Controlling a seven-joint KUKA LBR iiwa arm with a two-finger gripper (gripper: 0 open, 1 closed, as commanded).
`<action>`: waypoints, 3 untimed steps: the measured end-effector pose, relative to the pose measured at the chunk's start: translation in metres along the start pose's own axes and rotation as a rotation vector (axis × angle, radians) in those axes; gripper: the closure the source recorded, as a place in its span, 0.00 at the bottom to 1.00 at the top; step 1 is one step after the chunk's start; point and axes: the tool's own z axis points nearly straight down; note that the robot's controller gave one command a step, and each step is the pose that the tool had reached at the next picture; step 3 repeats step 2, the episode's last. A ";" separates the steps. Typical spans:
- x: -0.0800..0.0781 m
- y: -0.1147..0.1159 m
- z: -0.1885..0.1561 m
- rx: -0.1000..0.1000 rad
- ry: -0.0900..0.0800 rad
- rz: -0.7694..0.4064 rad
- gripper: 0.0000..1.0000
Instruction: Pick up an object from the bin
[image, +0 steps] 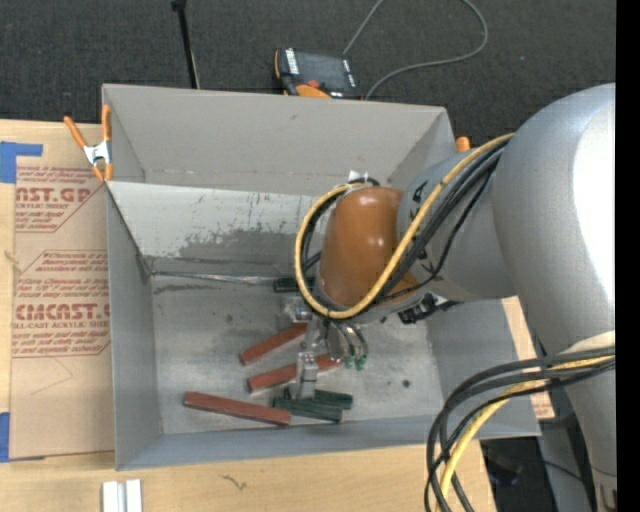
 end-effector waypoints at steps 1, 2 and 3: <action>-0.003 0.000 -0.005 -0.001 -0.008 0.001 1.00; -0.018 -0.024 -0.151 0.002 -0.017 -0.191 1.00; -0.018 -0.024 -0.151 0.002 -0.017 -0.191 1.00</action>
Offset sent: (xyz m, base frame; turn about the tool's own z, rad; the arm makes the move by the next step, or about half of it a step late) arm 0.0000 0.0000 0.0000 0.0000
